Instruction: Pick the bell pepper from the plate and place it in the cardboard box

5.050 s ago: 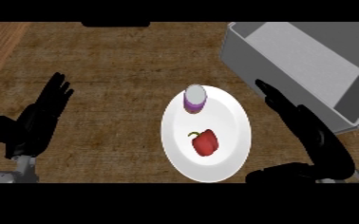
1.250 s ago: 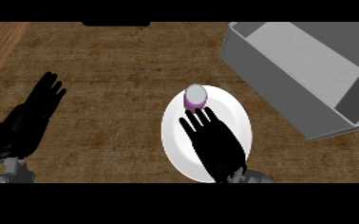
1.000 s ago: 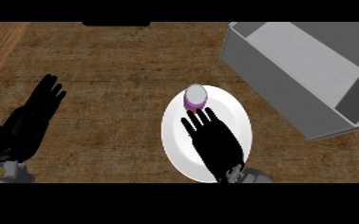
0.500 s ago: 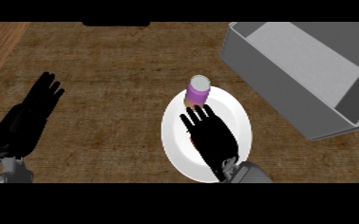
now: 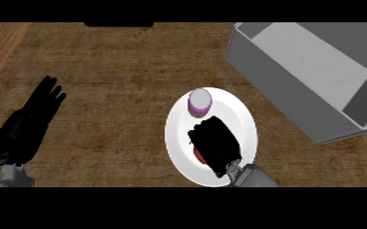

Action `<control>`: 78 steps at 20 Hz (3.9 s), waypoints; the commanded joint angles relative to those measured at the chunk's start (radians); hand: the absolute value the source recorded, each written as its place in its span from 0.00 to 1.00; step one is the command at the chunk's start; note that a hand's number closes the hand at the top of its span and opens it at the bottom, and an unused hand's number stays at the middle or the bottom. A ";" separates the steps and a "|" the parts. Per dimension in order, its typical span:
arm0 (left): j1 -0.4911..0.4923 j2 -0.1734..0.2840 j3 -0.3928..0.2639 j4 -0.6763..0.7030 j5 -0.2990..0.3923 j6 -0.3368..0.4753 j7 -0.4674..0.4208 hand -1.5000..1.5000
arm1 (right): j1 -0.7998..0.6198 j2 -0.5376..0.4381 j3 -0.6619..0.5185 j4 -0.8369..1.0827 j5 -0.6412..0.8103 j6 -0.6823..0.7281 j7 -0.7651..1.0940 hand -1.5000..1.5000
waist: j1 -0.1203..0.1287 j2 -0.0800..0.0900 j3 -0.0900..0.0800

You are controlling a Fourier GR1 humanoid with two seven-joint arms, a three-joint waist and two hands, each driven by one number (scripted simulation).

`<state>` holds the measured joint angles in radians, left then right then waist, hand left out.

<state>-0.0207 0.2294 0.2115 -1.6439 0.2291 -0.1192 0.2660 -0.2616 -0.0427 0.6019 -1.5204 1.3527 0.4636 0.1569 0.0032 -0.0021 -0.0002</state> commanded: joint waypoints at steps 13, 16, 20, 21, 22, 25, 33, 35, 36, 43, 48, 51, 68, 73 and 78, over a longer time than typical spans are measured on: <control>0.007 -0.014 -0.001 0.014 -0.018 -0.022 -0.037 0.50 | -0.387 0.042 -0.479 0.405 -0.215 -0.033 0.162 1.00 | 0.025 0.010 0.000; -0.036 0.024 0.033 -0.023 0.032 -0.020 0.071 0.50 | -0.473 0.042 -0.469 0.460 -0.230 -0.089 0.214 1.00 | 0.016 0.005 0.000; -0.079 -0.019 0.002 0.022 -0.026 0.034 0.044 0.50 | -0.494 0.028 -0.474 0.386 -0.205 -0.120 0.181 1.00 | -0.002 0.003 0.000; -0.015 -0.006 0.018 0.046 -0.009 -0.031 -0.031 0.50 | -0.490 0.042 -0.411 0.320 -0.258 -0.109 0.253 1.00 | 0.002 0.001 0.000; -0.047 -0.011 0.022 0.024 -0.001 0.005 0.021 0.50 | -0.568 0.042 -0.464 0.336 -0.239 -0.089 0.251 1.00 | 0.003 0.001 0.000; -0.012 -0.008 0.006 -0.015 -0.018 -0.001 0.033 0.50 | -0.529 0.043 -0.403 0.180 -0.253 -0.128 0.302 1.00 | -0.002 -0.003 0.000; -0.035 -0.004 0.022 0.022 -0.015 -0.005 0.013 0.50 | -0.670 -0.013 -0.534 0.047 -0.168 -0.106 0.459 1.00 | -0.008 0.000 0.000; 0.005 -0.010 0.007 -0.037 -0.007 -0.015 0.037 0.50 | -0.736 -0.039 -0.616 0.066 -0.203 -0.112 0.459 1.00 | 0.001 0.000 0.000; -0.030 -0.003 0.017 -0.009 -0.021 0.001 0.034 0.50 | -0.714 -0.036 -0.594 0.014 -0.185 -0.064 0.507 1.00 | -0.006 -0.001 0.000; -0.044 -0.037 -0.020 -0.042 -0.035 0.026 0.072 0.50 | -0.734 -0.180 -0.715 0.159 -0.217 -0.148 0.383 1.00 | 0.000 0.003 0.000; -0.052 -0.022 0.017 0.060 -0.033 -0.015 -0.034 0.50 | -0.749 -0.247 -0.726 0.327 -0.201 -0.199 0.296 1.00 | 0.004 0.006 0.000; -0.038 -0.022 0.007 0.001 -0.026 -0.005 0.035 0.50 | -0.750 -0.267 -0.738 0.350 -0.218 -0.235 0.246 1.00 | 0.005 0.003 0.000; -0.056 -0.021 0.006 0.016 -0.032 -0.019 0.013 0.50 | -0.740 -0.296 -0.859 0.969 -0.245 -0.522 0.068 1.00 | 0.027 0.015 0.001; 0.007 -0.006 0.030 -0.021 0.015 -0.063 0.023 0.50 | -0.754 -0.359 -0.918 1.068 -0.327 -0.476 -0.072 0.00 | 0.028 0.011 0.001; -0.027 -0.064 -0.014 0.008 -0.054 0.001 -0.012 0.50 | -0.716 -0.313 -0.976 1.007 -0.412 -0.615 -0.188 0.00 | 0.012 0.009 0.001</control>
<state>-0.0593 0.1975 0.2154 -1.6628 0.2024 -0.1283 0.3053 -1.0039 -0.3669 -0.3241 -0.5004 1.0022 -0.0756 0.0493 0.0225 0.0080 0.0010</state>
